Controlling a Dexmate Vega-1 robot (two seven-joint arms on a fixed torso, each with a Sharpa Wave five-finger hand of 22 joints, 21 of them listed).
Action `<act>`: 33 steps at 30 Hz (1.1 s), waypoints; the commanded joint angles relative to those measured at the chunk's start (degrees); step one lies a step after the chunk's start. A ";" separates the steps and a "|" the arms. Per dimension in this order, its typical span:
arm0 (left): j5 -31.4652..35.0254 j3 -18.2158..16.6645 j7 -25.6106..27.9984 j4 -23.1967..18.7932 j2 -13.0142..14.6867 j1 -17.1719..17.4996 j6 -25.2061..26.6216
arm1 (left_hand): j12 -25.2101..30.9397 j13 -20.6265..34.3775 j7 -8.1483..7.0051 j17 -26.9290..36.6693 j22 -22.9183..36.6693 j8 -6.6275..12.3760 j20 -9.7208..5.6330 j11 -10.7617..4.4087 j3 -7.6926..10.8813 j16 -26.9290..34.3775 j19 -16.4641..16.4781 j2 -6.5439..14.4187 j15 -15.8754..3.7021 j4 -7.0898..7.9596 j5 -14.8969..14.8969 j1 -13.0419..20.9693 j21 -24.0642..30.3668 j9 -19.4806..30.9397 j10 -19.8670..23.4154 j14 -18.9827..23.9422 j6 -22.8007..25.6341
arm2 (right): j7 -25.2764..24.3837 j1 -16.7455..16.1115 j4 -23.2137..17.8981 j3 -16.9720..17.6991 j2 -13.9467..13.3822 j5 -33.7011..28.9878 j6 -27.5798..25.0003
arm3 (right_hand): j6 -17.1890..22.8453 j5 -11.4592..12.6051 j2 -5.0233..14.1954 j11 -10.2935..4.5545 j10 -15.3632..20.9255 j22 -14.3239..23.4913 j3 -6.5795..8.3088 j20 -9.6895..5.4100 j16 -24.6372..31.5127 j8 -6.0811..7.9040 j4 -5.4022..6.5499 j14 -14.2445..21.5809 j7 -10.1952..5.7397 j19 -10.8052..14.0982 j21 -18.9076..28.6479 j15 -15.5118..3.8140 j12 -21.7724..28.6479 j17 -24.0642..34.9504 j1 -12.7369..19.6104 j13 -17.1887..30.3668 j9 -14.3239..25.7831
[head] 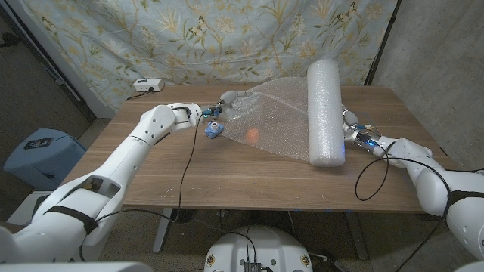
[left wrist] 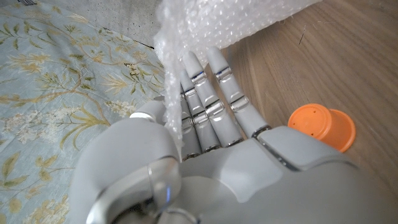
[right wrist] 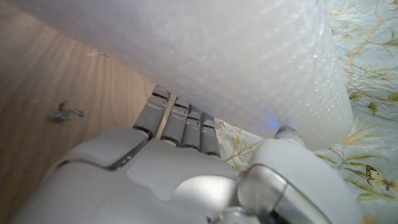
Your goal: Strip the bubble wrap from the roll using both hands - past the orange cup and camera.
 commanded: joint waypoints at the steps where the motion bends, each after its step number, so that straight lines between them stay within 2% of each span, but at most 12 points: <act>1: -0.32 -0.11 -0.26 1.00 0.02 0.00 -0.76 | -0.10 0.29 -0.08 0.31 0.11 -0.14 0.11 -0.14 0.09 -0.15 -0.34 -0.01 -0.27 0.15 -0.03 0.42 0.51 0.32 0.51 -0.07 0.46 | -1.52 -1.01 -3.54 -1.52 -0.94 0.74 -3.77 | 0.38 0.52 0.09 0.47 0.12 0.15 -0.24 0.08 0.40 0.03 0.32 0.13 2.89 0.51 -0.14 0.28 -0.02 0.10 -0.47 0.11 0.17; 14: -0.30 -0.97 0.45 -0.07 2.33 0.07 0.59 | -0.25 0.39 0.00 0.39 0.08 -0.21 0.09 -0.17 0.11 -0.11 -0.53 0.02 -0.26 0.11 -0.03 0.46 0.78 0.38 0.52 -0.02 0.53 | -3.78 -3.60 -8.18 -1.44 -1.44 3.51 -5.40 | 0.38 0.76 0.13 0.51 0.26 0.14 -0.62 0.11 0.44 -0.07 0.56 0.27 2.91 0.66 -0.27 0.34 -0.17 0.05 -0.84 0.26 0.12; 33: -0.98 -1.61 0.94 -1.07 3.49 1.10 0.40 | -0.47 0.50 -0.09 0.39 0.03 -0.31 0.10 -0.24 0.16 -0.20 -0.74 -0.02 -0.24 0.13 -0.02 0.40 1.18 0.47 0.58 -0.08 0.63 | -6.18 -5.66 -12.49 -2.93 -2.86 6.15 -7.85 | 0.45 1.12 0.25 0.55 0.38 0.14 -1.08 0.16 0.49 -0.19 0.80 0.44 2.91 0.86 -0.46 0.36 -0.40 -0.04 -1.18 0.47 0.04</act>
